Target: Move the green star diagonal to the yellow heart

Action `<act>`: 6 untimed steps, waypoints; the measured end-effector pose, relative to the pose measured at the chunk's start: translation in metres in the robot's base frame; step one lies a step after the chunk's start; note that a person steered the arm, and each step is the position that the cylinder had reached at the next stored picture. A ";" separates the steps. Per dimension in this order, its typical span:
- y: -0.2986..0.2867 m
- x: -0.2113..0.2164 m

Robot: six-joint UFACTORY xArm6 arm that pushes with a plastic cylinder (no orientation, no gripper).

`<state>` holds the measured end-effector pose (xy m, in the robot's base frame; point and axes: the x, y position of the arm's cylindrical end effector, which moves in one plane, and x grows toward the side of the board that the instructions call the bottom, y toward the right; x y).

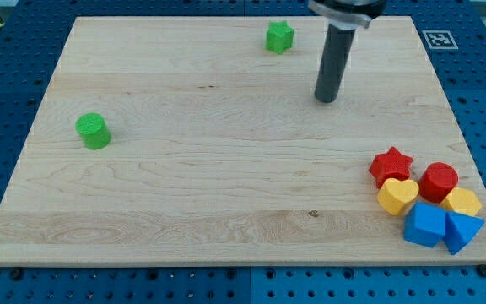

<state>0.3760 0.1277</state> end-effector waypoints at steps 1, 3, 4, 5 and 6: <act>0.007 -0.035; 0.007 -0.139; -0.031 -0.164; -0.076 -0.160; -0.076 -0.136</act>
<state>0.2403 0.0513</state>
